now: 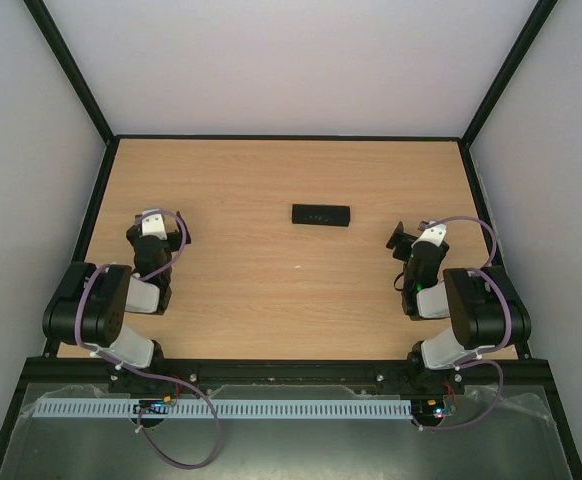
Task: Organize the sunglasses
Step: Reset both arms
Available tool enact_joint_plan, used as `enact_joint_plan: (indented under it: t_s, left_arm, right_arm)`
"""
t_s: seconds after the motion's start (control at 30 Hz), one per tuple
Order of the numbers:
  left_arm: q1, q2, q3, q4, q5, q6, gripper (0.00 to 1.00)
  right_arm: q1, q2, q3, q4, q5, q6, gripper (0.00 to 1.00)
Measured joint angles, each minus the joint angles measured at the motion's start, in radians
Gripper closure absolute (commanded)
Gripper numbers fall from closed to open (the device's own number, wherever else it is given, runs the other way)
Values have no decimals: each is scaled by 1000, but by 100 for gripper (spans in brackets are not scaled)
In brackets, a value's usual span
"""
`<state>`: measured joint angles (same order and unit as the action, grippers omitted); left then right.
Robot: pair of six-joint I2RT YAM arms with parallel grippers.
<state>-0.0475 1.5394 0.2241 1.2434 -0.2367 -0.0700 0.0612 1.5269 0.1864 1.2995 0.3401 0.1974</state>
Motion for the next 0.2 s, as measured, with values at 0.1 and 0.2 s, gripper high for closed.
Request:
enact_joint_plan:
  t_s: [0.1, 0.2]
  left_arm:
    - [0, 0, 0, 0, 0, 0, 0]
    - [0, 0, 0, 0, 0, 0, 0]
  right_arm:
    - [0, 0, 0, 0, 0, 0, 1]
    - [0, 1, 6, -7, 0, 0, 1]
